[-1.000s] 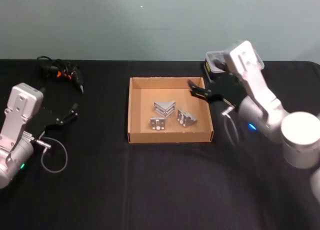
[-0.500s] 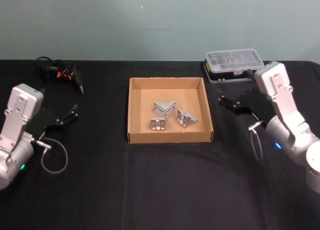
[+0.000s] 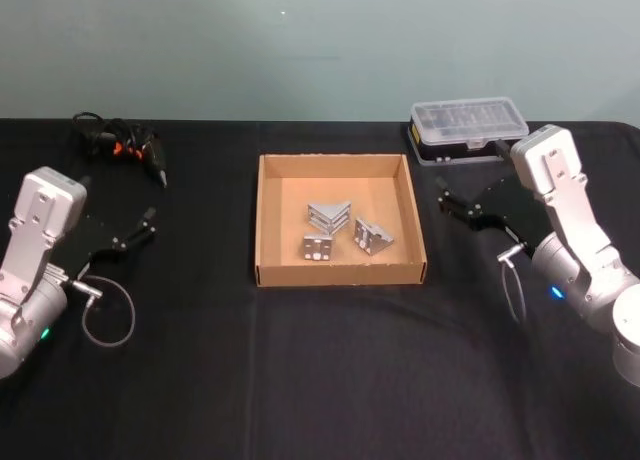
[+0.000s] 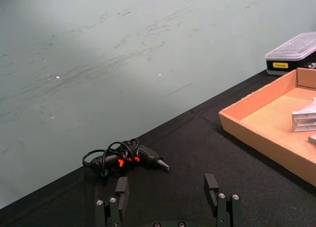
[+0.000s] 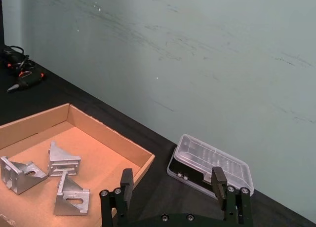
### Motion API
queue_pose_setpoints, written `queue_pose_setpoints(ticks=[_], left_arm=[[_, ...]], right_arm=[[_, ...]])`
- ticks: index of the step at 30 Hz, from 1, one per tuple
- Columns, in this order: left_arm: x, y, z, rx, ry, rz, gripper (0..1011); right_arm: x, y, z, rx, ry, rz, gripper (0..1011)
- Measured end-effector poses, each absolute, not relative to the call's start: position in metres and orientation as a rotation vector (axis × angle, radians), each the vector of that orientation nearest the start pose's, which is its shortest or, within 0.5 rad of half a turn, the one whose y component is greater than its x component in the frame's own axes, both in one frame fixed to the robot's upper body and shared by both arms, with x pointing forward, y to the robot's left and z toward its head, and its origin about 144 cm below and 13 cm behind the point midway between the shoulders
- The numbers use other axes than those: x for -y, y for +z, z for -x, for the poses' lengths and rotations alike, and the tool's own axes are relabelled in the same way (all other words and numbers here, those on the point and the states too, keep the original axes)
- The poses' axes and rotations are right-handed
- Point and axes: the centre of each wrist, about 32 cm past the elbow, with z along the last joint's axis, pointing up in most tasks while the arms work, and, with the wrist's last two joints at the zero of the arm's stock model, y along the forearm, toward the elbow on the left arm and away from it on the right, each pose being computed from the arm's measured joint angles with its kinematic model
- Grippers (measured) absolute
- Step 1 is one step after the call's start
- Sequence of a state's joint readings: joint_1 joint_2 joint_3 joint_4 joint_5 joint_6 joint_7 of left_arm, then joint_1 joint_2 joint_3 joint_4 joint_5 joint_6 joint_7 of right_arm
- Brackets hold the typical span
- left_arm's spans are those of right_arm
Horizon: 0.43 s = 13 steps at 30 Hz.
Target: Use one hand to pick up the angle iron from the table and place it into the box.
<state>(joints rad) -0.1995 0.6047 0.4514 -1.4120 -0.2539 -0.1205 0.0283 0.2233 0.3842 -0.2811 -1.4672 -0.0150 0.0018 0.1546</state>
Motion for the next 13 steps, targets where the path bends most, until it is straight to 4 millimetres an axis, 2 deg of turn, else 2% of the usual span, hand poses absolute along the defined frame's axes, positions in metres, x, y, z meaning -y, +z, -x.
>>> queue_pose_setpoints(ticks=[13], left_arm=[[-0.3097, 1.1398, -0.4886, 0.285, 1.248, -0.304, 1000]], right_arm=[[0.2674, 1.1779, -0.5125, 0.352, -1.179, 0.309, 1004]])
